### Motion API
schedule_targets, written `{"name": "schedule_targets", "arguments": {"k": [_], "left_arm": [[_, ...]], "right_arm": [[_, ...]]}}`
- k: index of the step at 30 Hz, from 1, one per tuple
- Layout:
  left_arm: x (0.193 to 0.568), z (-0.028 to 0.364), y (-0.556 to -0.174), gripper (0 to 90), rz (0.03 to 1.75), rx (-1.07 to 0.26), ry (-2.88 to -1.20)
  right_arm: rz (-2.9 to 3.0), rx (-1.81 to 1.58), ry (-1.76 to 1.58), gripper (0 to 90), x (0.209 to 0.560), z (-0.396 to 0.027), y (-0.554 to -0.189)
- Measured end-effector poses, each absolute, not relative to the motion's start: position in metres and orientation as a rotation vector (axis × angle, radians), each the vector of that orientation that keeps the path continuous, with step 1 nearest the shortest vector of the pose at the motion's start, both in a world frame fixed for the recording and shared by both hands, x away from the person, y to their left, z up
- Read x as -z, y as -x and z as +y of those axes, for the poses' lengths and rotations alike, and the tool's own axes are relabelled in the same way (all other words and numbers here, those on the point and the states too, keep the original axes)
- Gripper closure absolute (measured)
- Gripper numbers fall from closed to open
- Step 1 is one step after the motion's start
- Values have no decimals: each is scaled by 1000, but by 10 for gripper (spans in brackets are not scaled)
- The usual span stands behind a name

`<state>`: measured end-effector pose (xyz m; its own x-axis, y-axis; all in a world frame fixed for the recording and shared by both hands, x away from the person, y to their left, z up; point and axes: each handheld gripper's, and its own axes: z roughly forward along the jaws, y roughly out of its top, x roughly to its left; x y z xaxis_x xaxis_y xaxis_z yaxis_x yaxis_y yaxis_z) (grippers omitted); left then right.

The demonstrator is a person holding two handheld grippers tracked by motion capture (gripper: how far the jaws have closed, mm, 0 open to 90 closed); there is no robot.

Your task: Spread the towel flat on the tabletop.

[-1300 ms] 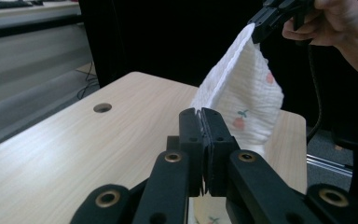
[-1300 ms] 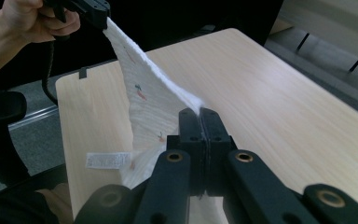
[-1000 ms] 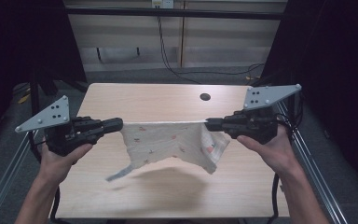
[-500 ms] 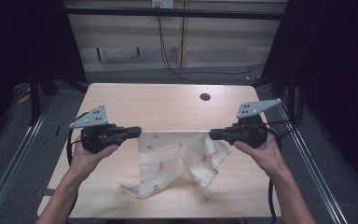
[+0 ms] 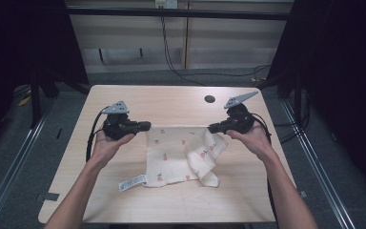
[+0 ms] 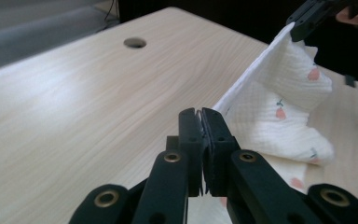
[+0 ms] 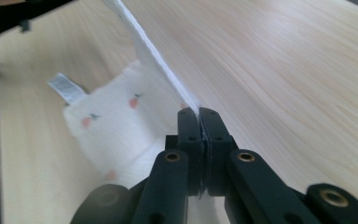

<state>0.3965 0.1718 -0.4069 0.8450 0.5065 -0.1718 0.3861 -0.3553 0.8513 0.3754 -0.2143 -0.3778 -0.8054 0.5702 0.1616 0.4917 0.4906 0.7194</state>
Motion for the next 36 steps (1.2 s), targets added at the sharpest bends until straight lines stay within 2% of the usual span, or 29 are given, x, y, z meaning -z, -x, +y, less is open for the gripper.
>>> {"name": "schedule_targets", "arguments": {"k": [5, 7, 8, 9, 10, 11, 12, 13, 16, 23, 29, 36], "left_arm": [[427, 168, -417, 869, 739, -129, -1961], [433, 168, -425, 786, 788, -132, -1949], [436, 168, -429, 786, 819, -139, -1941], [437, 170, -433, 725, 852, -135, -1919], [437, 171, -435, 678, 869, -130, -1896], [435, 175, -435, 555, 896, -131, -1874], [435, 175, -435, 553, 896, -131, -1874], [434, 175, -432, 548, 874, -128, -1895], [432, 174, -419, 540, 821, -145, -1965], [438, 179, -398, 610, 754, -92, -2005], [458, 176, -367, 589, 689, -58, -2099], [480, 167, -362, 557, 675, -30, -2175]], "right_arm": [[2637, -1175, -986, 881, 398, -212, -399], [2589, -1132, -1056, 851, 416, -213, -415], [2589, -1132, -1056, 851, 416, -213, -415], [2579, -1132, -1076, 847, 421, -214, -420], [2544, -1121, -1109, 782, 425, -215, -424], [2457, -1087, -1201, 652, 428, -217, -429], [2457, -1087, -1201, 652, 428, -217, -429], [2409, -1099, -1237, 559, 428, -221, -430], [2389, -1107, -1230, 535, 424, -225, -424], [2418, -1125, -1183, 546, 419, -232, -398], [2511, -1167, -1134, 502, 433, -229, -359], [2571, -1168, -1113, 499, 453, -223, -331]]}}
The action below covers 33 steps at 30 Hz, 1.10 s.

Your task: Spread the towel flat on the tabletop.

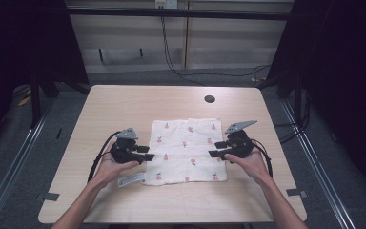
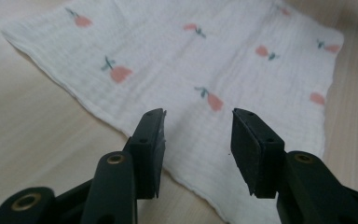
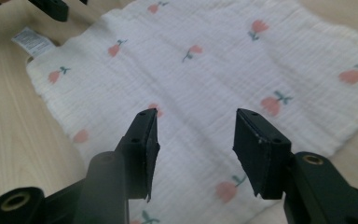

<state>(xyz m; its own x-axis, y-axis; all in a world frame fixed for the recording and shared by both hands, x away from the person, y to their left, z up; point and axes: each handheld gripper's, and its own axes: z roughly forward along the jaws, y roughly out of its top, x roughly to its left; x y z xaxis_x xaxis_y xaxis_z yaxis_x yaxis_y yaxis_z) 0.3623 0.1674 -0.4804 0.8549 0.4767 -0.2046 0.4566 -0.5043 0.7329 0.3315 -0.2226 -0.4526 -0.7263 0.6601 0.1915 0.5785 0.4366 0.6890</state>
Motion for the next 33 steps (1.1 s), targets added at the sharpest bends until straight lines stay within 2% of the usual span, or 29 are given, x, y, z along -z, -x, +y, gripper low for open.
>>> {"name": "schedule_targets", "arguments": {"k": [4, 6, 8, 13, 15, 17, 18, 19, 21, 23, 25, 27, 31, 33], "left_arm": [[493, 158, -359, 566, 649, -13, -2231], [494, 156, -358, 534, 651, -20, -2245], [494, 156, -359, 513, 660, 12, -2234], [495, 153, -350, 484, 633, -19, -2283], [497, 149, -349, 486, 638, -40, -2279], [496, 149, -351, 470, 657, -26, -2254], [495, 150, -351, 465, 657, -37, -2255], [495, 150, -351, 470, 657, -37, -2255], [497, 148, -349, 469, 632, -57, -2282], [498, 147, -348, 480, 621, -66, -2278], [498, 144, -347, 520, 608, -79, -2294], [497, 140, -341, 554, 584, -160, -2317], [494, 143, -335, 819, 565, -138, -2348], [495, 147, -329, 865, 559, -116, -2341]], "right_arm": [[2611, -1122, -1139, 525, 476, -220, -328], [2612, -1115, -1136, 532, 485, -218, -326], [2617, -1074, -1080, 532, 490, -215, -323], [2603, -1018, -1047, 550, 495, -211, -321], [2586, -967, -1004, 591, 495, -209, -318], [2604, -950, -974, 693, 494, -208, -315], [2619, -932, -957, 777, 492, -208, -313], [2624, -901, -926, 811, 491, -208, -312], [2634, -922, -939, 864, 491, -210, -311], [2645, -947, -958, 875, 492, -212, -312], [2649, -958, -987, 875, 492, -213, -311], [2648, -962, -985, 876, 492, -213, -311], [2659, -994, -1008, 875, 493, -213, -305], [2654, -985, -993, 876, 492, -212, -298]]}}
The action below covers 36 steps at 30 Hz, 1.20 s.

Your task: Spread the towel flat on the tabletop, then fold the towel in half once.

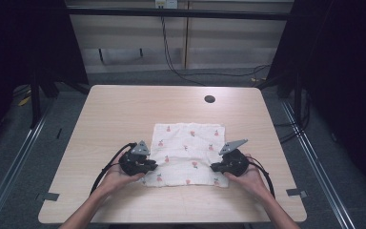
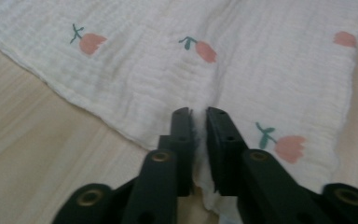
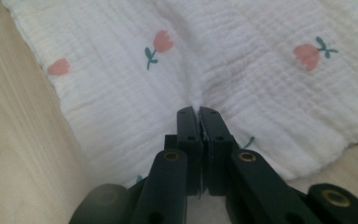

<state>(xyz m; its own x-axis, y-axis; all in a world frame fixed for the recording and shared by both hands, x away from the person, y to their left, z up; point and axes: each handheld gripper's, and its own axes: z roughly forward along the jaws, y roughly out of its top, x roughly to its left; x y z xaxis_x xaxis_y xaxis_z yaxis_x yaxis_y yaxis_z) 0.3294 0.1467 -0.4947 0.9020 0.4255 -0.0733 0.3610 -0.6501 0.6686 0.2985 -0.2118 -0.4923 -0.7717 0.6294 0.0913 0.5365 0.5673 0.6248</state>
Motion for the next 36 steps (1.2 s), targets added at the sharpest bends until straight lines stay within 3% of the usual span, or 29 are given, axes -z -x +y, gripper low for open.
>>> {"name": "schedule_targets", "arguments": {"k": [6, 22, 26, 27, 32, 36], "left_arm": [[494, 165, -311, 876, 558, -28, -2334], [492, 178, -283, 859, 590, 59, -2330], [492, 181, -280, 806, 551, 92, -2332], [490, 182, -280, 741, 529, 106, -2321], [480, 192, -291, 607, 607, 65, -2231], [477, 198, -308, 526, 690, 10, -2198]], "right_arm": [[2707, -1005, -945, 879, 491, -201, -281], [2744, -1057, -924, 859, 492, -199, -244], [2737, -1076, -937, 776, 490, -200, -238], [2715, -1135, -915, 723, 486, -201, -237], [2558, -1252, -1011, 596, 472, -212, -255], [2471, -1277, -1083, 597, 469, -223, -276]]}}
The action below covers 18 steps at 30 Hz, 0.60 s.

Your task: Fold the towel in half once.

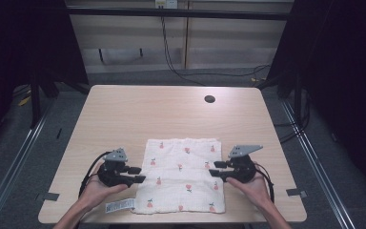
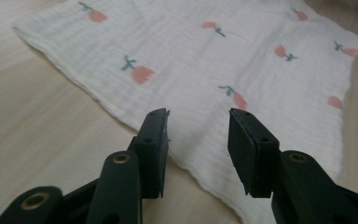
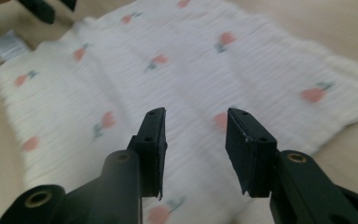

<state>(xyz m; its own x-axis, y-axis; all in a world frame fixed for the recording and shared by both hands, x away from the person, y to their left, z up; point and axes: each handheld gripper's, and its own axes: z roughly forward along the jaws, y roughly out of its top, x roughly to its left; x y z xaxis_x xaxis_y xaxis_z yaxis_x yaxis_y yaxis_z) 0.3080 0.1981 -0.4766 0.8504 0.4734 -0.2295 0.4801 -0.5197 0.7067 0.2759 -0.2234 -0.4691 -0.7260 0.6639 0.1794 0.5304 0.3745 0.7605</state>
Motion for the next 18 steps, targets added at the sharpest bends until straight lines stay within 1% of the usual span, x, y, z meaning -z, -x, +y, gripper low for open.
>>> {"name": "schedule_targets", "arguments": {"k": [1, 2, 3, 4, 5, 6, 7, 8, 9, 10, 11, 13, 16, 18], "left_arm": [[475, 199, -313, 526, 701, -16, -2189], [474, 199, -320, 527, 721, -9, -2172], [471, 199, -327, 547, 738, -40, -2146], [471, 199, -327, 548, 738, -40, -2146], [468, 195, -336, 544, 750, -34, -2137], [468, 195, -336, 524, 750, -34, -2137], [467, 193, -340, 524, 752, -52, -2133], [466, 191, -345, 528, 751, -50, -2132], [467, 187, -359, 520, 758, -52, -2128], [468, 186, -367, 518, 761, -31, -2110], [468, 186, -367, 513, 761, -31, -2110], [472, 184, -379, 525, 785, -42, -2102], [478, 176, -395, 535, 795, -60, -2082], [478, 174, -399, 544, 794, -65, -2083]], "right_arm": [[2449, -1287, -1102, 599, 469, -227, -284], [2446, -1270, -1106, 601, 469, -230, -293], [2408, -1232, -1141, 607, 470, -236, -310], [2408, -1232, -1141, 607, 470, -236, -310], [2401, -1236, -1172, 609, 470, -240, -326], [2389, -1213, -1187, 611, 470, -242, -334], [2389, -1213, -1187, 611, 470, -242, -334], [2393, -1217, -1206, 625, 470, -243, -342], [2400, -1204, -1242, 641, 473, -244, -358], [2403, -1194, -1253, 630, 474, -244, -362], [2403, -1194, -1253, 630, 474, -244, -362], [2363, -1207, -1287, 593, 479, -245, -379], [2357, -1159, -1314, 571, 484, -246, -389], [2373, -1173, -1315, 573, 486, -247, -391]]}}
